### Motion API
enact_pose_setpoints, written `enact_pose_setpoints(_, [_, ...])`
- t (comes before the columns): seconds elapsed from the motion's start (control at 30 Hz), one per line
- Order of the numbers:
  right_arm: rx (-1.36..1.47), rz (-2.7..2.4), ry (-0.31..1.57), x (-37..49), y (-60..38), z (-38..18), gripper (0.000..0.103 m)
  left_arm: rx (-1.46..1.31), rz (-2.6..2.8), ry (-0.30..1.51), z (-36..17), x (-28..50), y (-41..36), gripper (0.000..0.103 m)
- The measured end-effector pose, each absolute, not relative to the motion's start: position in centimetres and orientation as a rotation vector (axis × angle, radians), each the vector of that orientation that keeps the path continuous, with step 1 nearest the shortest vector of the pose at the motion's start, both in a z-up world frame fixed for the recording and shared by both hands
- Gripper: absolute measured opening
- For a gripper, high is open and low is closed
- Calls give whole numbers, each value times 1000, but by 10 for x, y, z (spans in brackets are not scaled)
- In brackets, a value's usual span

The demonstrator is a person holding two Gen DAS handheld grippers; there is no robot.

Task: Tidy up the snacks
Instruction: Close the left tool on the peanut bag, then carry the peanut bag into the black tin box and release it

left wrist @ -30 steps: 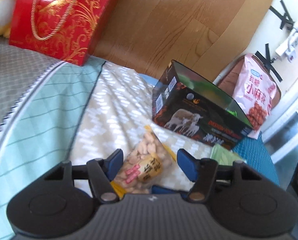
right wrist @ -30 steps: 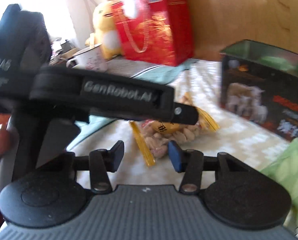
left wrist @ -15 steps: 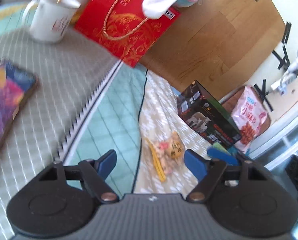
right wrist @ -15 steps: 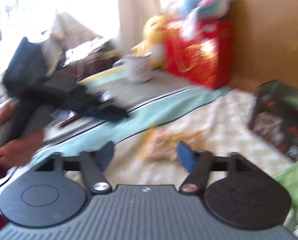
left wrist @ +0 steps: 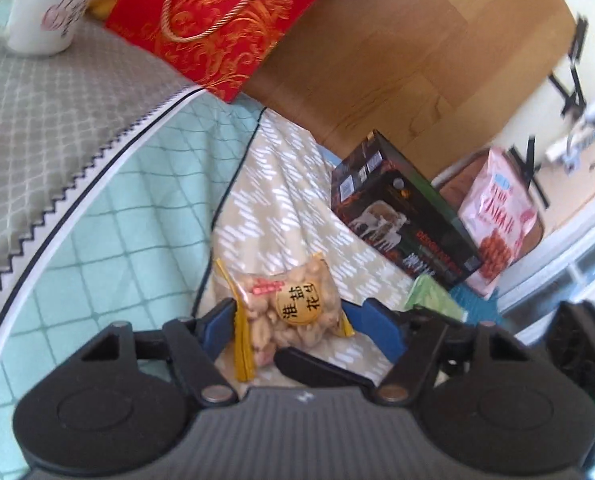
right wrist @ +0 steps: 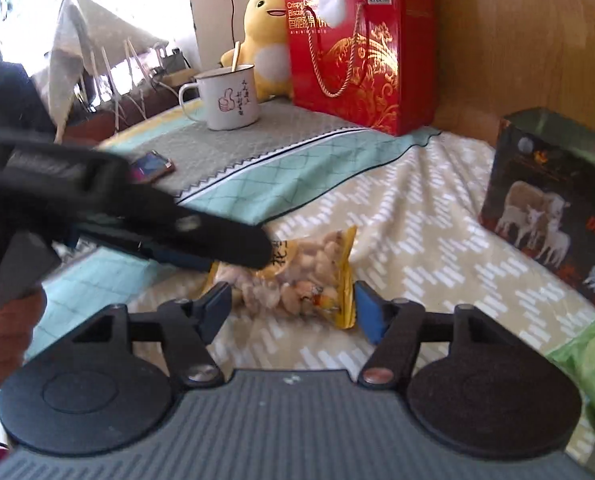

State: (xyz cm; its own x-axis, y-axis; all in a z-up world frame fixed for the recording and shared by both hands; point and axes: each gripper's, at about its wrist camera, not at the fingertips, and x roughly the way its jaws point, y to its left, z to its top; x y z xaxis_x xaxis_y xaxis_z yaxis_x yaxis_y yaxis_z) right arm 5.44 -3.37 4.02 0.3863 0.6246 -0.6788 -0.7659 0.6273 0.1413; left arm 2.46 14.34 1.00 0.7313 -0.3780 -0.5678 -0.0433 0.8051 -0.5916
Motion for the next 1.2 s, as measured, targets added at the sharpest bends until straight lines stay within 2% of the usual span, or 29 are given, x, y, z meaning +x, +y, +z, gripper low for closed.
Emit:
enact_pose_setpoints(0.07, [-229,871,745,47,-38,42,53,-599,-221,744,11,20,138,65])
enact_pose_setpoints(0.17, [-219,842,723,35,-52,47,45,-604,-262,761,10,11,134,65])
enact_pose_setpoints(0.27, [-212,832,695,22,-59,50,42,-599,-282,771,11,3,129,65])
enact_pose_setpoints(0.67, [-178,714,531,29,-76,70,39,-546,-330,704,52,24,107,65])
enact_pose_setpoints(1.2, [-55,414,373,121,-146,89,38,-428,-466,659,94,163,13,65])
